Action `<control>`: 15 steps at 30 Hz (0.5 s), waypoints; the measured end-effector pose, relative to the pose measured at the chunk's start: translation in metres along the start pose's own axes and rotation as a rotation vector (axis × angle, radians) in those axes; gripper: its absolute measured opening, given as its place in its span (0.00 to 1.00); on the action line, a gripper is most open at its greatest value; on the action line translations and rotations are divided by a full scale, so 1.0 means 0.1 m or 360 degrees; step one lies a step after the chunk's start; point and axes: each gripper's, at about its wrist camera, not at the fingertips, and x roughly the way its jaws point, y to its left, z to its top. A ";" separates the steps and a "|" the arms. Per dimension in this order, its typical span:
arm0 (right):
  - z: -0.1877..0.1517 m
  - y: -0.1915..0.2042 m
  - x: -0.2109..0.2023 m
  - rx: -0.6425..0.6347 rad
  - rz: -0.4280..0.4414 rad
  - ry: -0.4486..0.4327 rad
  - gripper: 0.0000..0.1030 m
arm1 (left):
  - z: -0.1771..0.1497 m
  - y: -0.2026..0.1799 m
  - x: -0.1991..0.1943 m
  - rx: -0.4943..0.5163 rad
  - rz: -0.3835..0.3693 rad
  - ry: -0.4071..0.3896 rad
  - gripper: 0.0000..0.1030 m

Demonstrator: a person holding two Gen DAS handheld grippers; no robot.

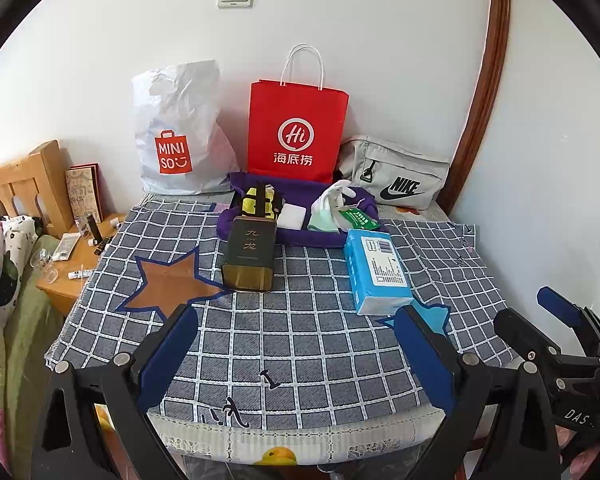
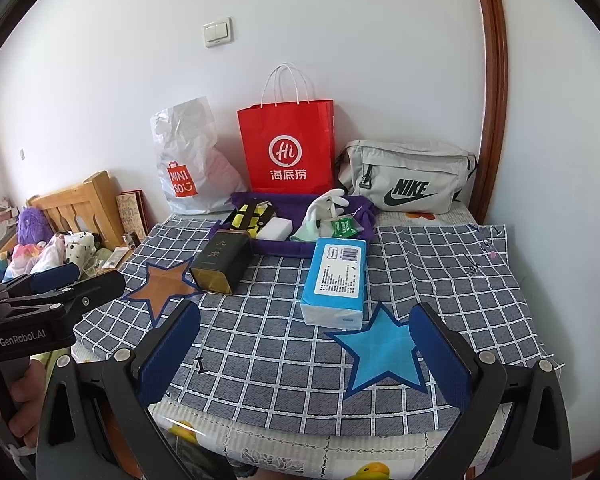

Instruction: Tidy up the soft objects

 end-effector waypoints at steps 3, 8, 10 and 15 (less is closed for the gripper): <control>0.00 0.00 0.00 0.0000 0.0000 -0.0001 1.00 | 0.00 0.00 0.00 -0.0002 -0.0003 0.0001 0.96; 0.00 0.00 0.00 -0.0003 0.0002 -0.0002 1.00 | 0.00 0.01 0.00 0.0000 -0.0002 0.0000 0.96; 0.00 0.00 -0.01 -0.0004 0.0004 -0.0002 1.00 | 0.00 0.01 0.00 -0.0002 0.0000 0.0002 0.96; -0.01 0.02 -0.02 -0.0007 0.0008 -0.0004 1.00 | 0.00 0.02 0.00 -0.0005 0.0004 0.0003 0.96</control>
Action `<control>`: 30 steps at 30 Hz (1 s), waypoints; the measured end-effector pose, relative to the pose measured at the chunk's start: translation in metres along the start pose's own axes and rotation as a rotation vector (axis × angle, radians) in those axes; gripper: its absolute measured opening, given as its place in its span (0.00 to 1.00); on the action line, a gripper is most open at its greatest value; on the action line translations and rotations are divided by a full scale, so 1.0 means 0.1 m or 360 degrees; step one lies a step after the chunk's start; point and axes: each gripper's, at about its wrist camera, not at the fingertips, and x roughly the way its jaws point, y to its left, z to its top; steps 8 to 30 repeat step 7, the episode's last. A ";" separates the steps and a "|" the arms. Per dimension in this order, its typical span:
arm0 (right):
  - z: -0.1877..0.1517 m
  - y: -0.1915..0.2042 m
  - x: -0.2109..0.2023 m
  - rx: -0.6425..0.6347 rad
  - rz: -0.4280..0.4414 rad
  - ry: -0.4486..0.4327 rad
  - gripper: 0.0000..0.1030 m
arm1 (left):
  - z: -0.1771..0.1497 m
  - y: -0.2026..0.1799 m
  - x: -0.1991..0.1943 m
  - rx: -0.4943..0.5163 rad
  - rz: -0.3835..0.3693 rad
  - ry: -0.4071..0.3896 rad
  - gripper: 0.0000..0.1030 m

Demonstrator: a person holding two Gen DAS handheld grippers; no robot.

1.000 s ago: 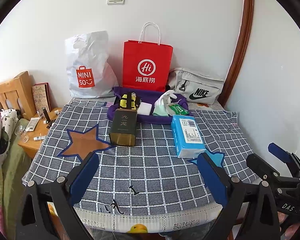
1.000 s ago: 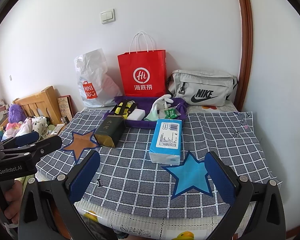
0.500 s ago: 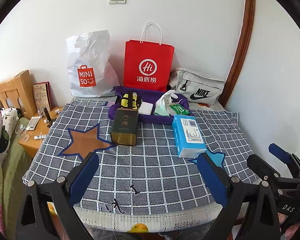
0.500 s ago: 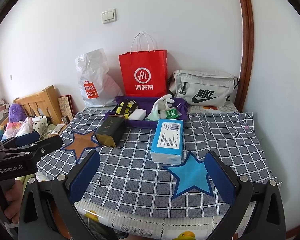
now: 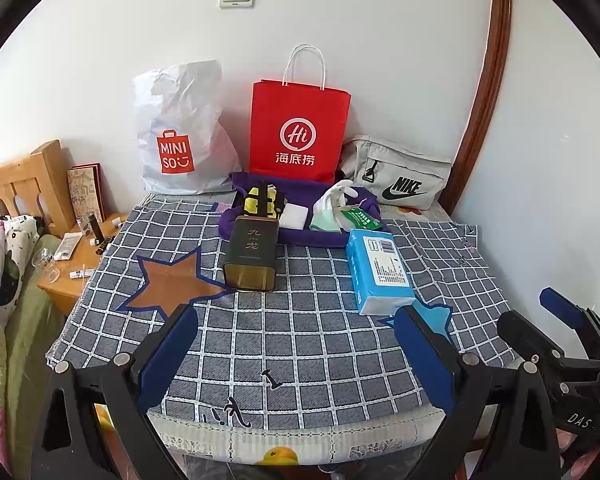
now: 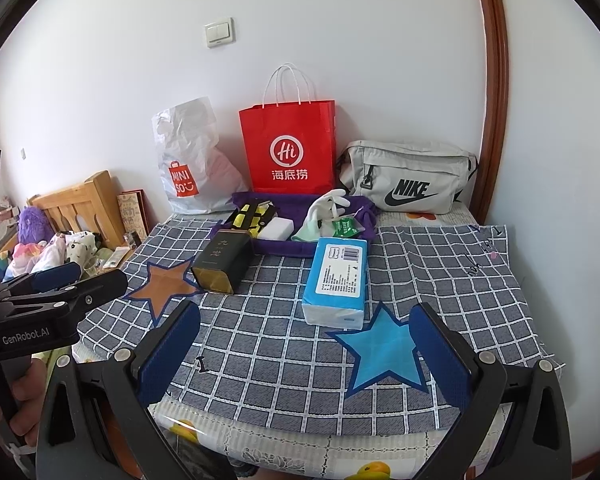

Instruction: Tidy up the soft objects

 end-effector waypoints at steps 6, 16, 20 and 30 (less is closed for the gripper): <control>0.01 0.01 0.01 -0.0003 0.0016 -0.0015 1.00 | 0.03 0.04 0.04 0.0001 0.0004 0.0001 0.96; 0.01 0.01 0.02 -0.0002 0.0020 -0.0014 1.00 | 0.03 0.05 0.06 0.0005 0.0009 0.0007 0.96; 0.01 0.01 0.02 -0.0002 0.0020 -0.0014 1.00 | 0.03 0.05 0.06 0.0005 0.0009 0.0007 0.96; 0.01 0.01 0.02 -0.0002 0.0020 -0.0014 1.00 | 0.03 0.05 0.06 0.0005 0.0009 0.0007 0.96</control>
